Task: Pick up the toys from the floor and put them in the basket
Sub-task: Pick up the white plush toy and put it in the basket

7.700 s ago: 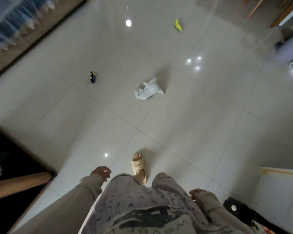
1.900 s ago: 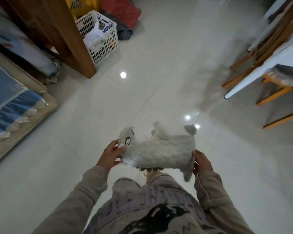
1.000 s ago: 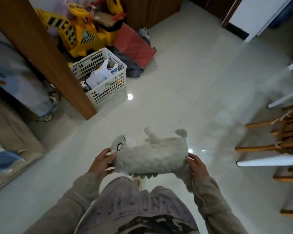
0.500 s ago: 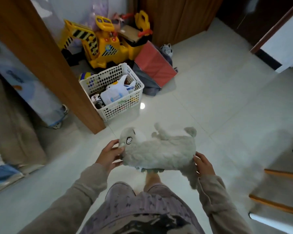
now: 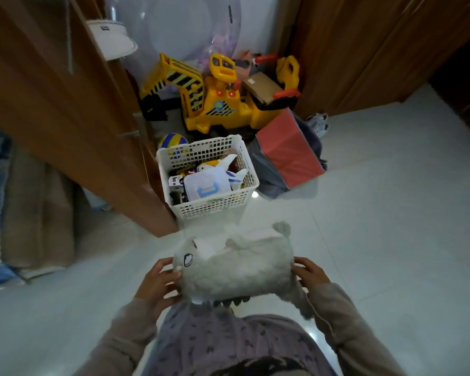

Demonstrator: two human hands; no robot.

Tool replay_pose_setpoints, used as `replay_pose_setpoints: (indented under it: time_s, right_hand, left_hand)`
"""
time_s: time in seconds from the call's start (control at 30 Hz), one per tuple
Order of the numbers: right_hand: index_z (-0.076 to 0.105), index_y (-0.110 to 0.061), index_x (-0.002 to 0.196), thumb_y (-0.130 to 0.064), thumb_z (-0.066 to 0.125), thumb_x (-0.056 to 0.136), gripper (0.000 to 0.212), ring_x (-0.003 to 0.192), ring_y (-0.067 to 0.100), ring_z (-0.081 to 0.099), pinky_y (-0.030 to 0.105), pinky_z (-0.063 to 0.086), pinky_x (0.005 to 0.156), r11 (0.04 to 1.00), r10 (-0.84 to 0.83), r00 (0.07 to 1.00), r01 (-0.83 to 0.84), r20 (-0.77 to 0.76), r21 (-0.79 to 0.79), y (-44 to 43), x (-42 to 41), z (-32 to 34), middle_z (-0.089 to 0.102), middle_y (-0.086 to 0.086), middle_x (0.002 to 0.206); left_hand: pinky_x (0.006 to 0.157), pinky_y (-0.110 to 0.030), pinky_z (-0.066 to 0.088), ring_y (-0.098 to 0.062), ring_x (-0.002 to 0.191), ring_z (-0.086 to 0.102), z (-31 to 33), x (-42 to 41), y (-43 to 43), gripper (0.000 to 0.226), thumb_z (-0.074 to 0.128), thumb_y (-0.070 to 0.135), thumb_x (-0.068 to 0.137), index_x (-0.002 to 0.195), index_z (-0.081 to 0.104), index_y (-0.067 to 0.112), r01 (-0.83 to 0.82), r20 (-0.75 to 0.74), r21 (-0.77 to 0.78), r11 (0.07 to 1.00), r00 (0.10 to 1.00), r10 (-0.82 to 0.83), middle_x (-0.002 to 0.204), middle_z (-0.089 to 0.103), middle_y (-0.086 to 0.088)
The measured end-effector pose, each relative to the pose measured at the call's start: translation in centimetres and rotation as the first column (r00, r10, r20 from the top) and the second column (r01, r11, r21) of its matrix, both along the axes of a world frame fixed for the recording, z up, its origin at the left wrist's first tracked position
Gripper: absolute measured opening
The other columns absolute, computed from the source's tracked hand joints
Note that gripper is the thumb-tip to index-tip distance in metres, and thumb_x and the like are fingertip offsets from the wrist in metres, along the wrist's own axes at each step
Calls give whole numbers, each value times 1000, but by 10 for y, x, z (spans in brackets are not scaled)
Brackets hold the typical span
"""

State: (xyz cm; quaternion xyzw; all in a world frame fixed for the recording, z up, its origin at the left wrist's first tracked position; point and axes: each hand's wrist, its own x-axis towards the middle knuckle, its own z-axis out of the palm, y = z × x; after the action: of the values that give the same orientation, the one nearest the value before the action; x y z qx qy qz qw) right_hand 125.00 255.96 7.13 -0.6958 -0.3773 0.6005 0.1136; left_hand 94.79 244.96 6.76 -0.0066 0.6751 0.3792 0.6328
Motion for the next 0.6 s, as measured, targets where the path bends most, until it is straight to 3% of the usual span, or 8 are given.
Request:
replay_pose_setpoints:
  time_s: [0.13,0.23,0.4,0.53,0.6]
  right_hand:
    - [56,-2,117,-1,53,90,27,67,16,56,23,43,58,995,100,995,-100,-28,1,55,-24,-1,62,16,97]
    - [57,-1,114,1,53,89,25,64,17,53,21,44,56,993,115,993,-114,2,-25,88,-38,-9,59,16,95]
    - [57,6,119,3,53,88,32,91,30,54,37,44,81,990,137,987,-134,81,-42,139,-49,-19,59,17,101]
    - [56,3,118,1,51,90,28,80,30,54,29,39,60,992,54,997,-47,54,-119,169,-63,-20,57,18,97]
    - [57,-2,114,-7,51,92,24,85,32,55,28,40,61,987,-22,1000,25,20,-159,186,-75,-21,58,17,102]
  left_hand:
    - [70,-39,52,-30,76,54,1,-7,30,30,51,-7,85,86,57,22,-131,-22,-35,991,991,131,91,58,-11]
    - [65,-37,53,-30,76,54,-1,-13,57,32,50,-8,84,86,56,23,-160,-38,-56,986,987,158,91,58,-10]
    - [62,-35,52,-28,78,55,-4,-33,117,33,50,-10,83,87,56,22,-103,-26,-74,992,995,101,93,59,-10]
    - [63,-34,51,-26,81,54,-7,-56,169,34,49,-9,82,87,55,24,-67,-37,-52,996,997,65,93,59,-8]
    - [61,-33,50,-25,82,53,-11,-69,194,34,49,-11,82,88,54,23,-57,-52,-54,997,997,54,94,58,-7]
